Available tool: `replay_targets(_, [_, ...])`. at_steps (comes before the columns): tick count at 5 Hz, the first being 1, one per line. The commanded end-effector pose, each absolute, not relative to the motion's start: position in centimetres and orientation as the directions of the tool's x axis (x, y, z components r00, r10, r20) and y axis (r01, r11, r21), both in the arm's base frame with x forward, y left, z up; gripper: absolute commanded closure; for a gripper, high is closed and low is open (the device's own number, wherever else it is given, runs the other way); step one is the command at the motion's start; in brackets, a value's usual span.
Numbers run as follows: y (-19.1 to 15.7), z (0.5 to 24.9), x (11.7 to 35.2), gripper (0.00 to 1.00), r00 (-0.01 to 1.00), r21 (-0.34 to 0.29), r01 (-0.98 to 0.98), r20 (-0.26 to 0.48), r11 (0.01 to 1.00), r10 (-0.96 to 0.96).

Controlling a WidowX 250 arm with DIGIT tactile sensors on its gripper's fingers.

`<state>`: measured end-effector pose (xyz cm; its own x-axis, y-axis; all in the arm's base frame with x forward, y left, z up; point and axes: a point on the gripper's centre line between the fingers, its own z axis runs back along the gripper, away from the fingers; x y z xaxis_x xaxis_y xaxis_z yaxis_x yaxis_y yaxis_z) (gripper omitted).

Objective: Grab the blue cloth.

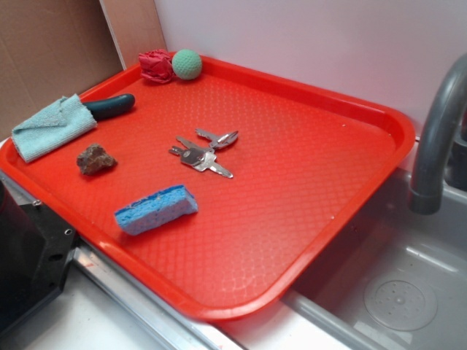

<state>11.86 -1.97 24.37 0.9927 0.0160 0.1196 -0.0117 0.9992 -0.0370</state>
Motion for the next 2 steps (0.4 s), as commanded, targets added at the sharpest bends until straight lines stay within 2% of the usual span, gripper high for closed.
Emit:
replay_targets(1, [-2.0, 24.4, 11.9, 0.0, 0.993, -0.037, -0.012, 0.12, 0.999, 0.016])
replay_targets(2, [3.0, 19.4, 14.2, 0.0, 0.971, 0.02, -0.237, 0.036, 0.971, 0.237])
